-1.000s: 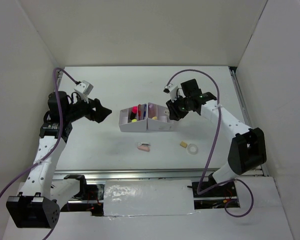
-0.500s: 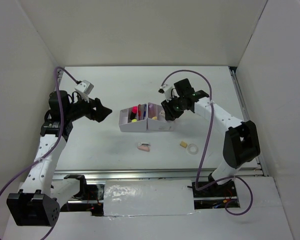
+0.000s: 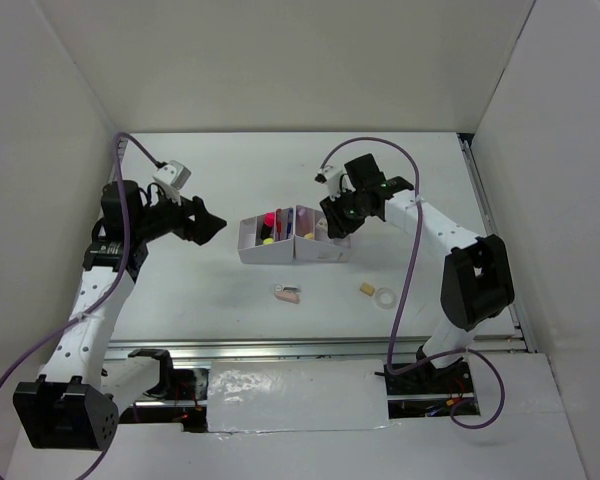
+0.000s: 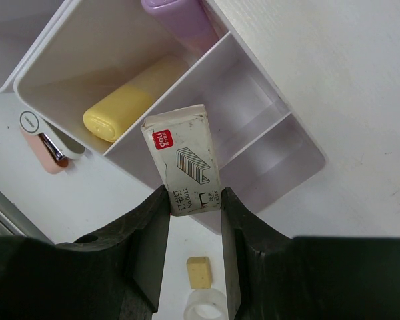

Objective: Sort the stationery into containers
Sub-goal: Place the stapler in the storage box.

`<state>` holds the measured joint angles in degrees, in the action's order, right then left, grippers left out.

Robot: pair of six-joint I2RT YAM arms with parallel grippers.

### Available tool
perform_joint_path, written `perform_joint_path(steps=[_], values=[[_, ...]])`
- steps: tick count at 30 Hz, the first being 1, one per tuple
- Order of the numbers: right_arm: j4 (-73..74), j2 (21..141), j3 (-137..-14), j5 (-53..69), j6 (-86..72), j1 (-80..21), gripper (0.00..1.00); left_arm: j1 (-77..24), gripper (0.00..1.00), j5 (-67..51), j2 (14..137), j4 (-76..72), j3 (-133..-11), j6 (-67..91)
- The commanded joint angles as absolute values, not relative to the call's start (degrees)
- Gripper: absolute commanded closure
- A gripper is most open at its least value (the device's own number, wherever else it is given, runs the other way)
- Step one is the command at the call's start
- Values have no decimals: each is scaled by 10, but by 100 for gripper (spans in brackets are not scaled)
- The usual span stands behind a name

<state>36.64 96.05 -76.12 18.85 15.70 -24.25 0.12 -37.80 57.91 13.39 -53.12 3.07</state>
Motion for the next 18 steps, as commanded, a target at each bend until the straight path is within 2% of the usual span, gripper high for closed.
perform_joint_path(steps=[1,6,11,14,15,18], values=[[366,962,-792,191,149,-252,81,-11,10,-394,579,119,-551,23],[374,969,-795,192,146,-256,75,-13,10,-394,580,120,-549,20],[372,967,-794,190,144,-257,74,-14,10,-396,581,120,-551,20],[375,968,-799,192,142,-258,68,-14,9,-397,582,120,-553,20],[375,967,-801,192,141,-258,62,-15,9,-396,581,120,-554,21],[377,966,-802,192,138,-258,52,-15,9,-400,584,122,-555,19]])
